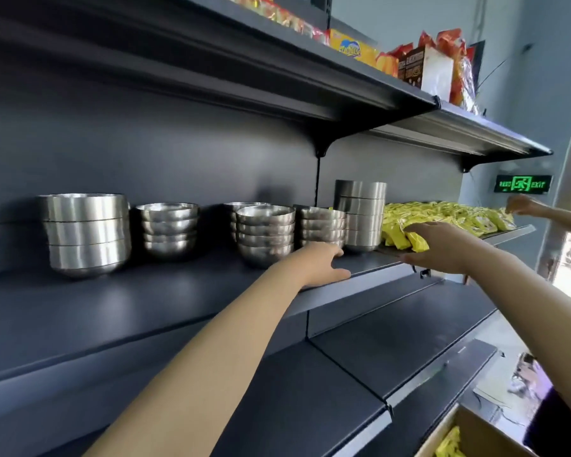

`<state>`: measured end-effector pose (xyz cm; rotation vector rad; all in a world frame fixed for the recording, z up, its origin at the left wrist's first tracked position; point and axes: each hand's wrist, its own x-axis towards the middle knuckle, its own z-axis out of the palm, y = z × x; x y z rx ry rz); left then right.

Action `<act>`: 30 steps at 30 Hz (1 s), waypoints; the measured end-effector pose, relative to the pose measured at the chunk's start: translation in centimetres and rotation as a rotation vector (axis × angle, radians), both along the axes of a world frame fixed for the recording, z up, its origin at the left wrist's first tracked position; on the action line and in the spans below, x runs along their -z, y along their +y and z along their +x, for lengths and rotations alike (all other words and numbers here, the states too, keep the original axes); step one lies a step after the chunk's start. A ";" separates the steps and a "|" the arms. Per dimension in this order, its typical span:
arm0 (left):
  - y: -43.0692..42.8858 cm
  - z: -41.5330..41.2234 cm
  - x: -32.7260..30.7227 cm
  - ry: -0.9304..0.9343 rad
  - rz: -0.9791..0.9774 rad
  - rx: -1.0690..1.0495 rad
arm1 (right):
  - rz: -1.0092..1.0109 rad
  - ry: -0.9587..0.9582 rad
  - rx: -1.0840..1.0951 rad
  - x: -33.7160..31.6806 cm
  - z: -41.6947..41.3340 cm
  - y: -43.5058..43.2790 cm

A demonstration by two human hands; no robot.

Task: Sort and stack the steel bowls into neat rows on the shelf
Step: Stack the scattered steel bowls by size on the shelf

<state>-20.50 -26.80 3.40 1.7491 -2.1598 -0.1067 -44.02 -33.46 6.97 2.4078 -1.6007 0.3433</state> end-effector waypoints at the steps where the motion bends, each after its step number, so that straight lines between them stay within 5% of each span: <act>1: -0.9 -0.5 0.1 0.010 0.015 0.002 | 0.010 -0.020 0.000 0.1 -0.3 -0.9; 7: -6.2 -3.0 0.6 0.006 0.032 -0.066 | 0.019 -0.191 -0.058 -0.1 -1.2 -6.6; 13: -11.0 -5.4 0.8 0.224 0.084 -0.204 | 0.048 -0.347 -0.181 -1.3 -0.1 -13.5; 20: -14.9 -8.5 1.4 0.490 0.004 -0.426 | 0.304 -0.832 -0.445 -1.6 1.3 -20.0; 30: -17.3 -9.6 2.9 0.608 -0.130 -0.599 | 0.553 -1.110 -0.640 0.0 3.0 -24.3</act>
